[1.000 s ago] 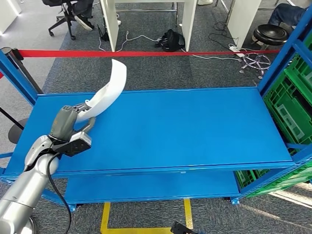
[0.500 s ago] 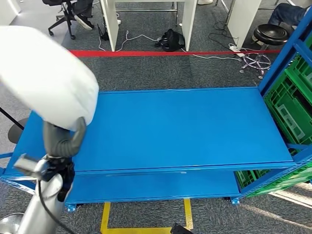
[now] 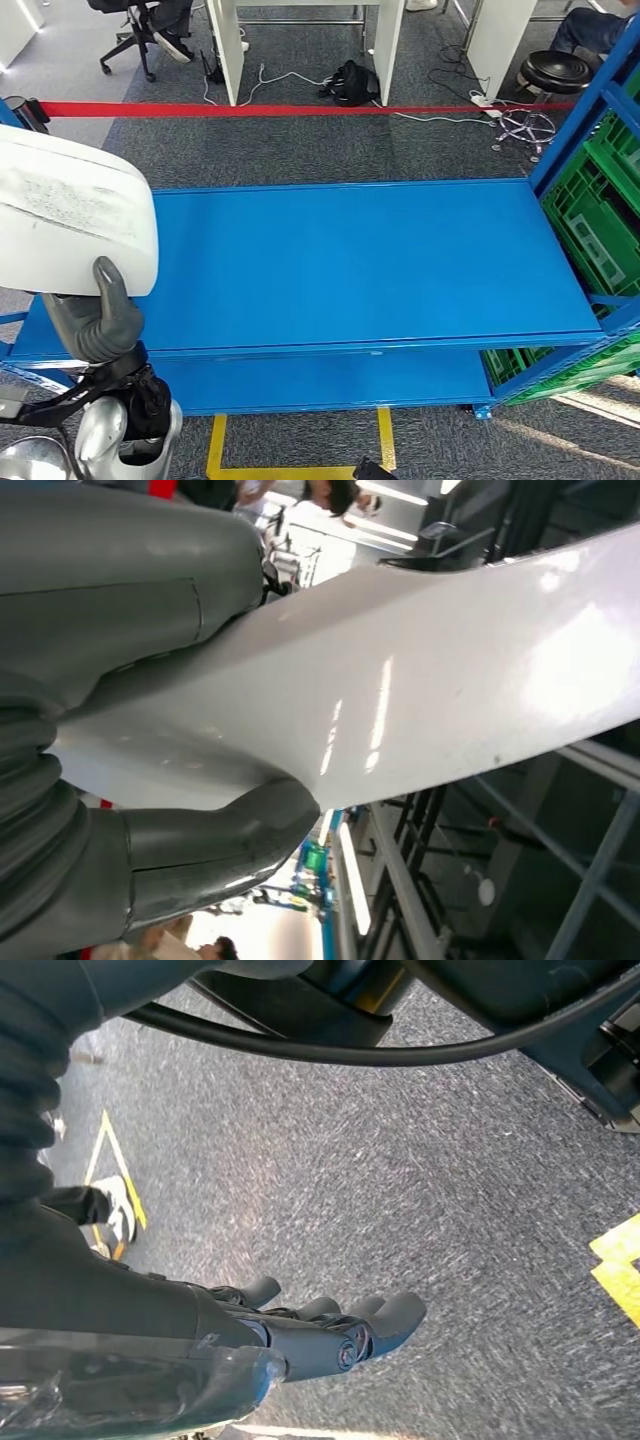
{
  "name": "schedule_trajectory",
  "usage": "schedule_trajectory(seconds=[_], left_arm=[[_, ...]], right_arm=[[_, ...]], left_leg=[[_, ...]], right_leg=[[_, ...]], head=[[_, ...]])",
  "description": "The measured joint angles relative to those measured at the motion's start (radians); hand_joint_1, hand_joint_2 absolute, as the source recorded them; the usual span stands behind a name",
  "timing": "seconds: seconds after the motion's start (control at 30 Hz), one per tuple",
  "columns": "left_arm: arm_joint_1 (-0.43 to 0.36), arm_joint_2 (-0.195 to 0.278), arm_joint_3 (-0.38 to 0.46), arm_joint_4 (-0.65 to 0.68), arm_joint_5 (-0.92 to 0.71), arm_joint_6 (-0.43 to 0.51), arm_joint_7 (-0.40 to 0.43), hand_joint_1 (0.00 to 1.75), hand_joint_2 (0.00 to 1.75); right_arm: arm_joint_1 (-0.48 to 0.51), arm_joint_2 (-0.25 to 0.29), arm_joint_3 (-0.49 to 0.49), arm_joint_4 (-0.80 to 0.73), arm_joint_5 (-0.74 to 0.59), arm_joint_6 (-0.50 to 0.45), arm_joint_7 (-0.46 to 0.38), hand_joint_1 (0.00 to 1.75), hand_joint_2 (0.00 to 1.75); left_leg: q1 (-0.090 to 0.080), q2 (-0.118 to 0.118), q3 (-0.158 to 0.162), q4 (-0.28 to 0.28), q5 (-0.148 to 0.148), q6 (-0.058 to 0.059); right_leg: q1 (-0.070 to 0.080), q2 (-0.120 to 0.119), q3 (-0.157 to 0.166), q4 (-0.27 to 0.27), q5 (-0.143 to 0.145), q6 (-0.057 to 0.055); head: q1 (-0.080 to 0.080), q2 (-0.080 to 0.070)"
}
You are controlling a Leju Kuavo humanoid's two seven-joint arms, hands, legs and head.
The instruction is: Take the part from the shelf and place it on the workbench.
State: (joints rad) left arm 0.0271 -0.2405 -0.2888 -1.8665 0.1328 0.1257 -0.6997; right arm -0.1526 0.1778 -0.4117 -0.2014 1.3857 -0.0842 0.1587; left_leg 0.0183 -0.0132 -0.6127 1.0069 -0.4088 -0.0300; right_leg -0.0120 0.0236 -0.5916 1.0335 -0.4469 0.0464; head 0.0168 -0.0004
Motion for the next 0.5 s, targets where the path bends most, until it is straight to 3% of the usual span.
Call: schedule_trajectory(seconds=[0.2, 0.3, 0.5], left_arm=[[0.027, 0.003, -0.031, 0.040, 0.178, 0.045, 0.098, 1.69, 1.75], [0.033, 0.006, -0.050, 0.086, 0.179, 0.114, 0.143, 1.69, 1.75], [0.027, 0.011, -0.077, 0.136, 0.087, 0.255, 0.151, 1.69, 1.75]], right_arm=[[0.017, 0.000, -0.031, 0.000, -0.038, -0.036, -0.001, 0.00, 1.75], [0.022, 0.000, -0.048, 0.000, -0.053, -0.049, -0.002, 0.00, 1.75], [0.026, 0.000, -0.074, 0.000, -0.063, -0.058, -0.003, 0.00, 1.75]], left_leg=[[0.000, 0.000, 0.000, 0.000, 0.000, 0.000], [0.000, 0.000, 0.000, 0.000, 0.000, 0.000], [0.000, 0.000, 0.000, 0.000, 0.000, 0.000]], right_leg=[[0.000, 0.000, 0.000, 0.000, 0.000, 0.000], [0.000, 0.000, 0.000, 0.000, 0.000, 0.000], [0.000, -0.001, 0.000, 0.000, 0.000, 0.000]], head=[[0.000, 0.000], [0.000, 0.000], [0.000, 0.000]])
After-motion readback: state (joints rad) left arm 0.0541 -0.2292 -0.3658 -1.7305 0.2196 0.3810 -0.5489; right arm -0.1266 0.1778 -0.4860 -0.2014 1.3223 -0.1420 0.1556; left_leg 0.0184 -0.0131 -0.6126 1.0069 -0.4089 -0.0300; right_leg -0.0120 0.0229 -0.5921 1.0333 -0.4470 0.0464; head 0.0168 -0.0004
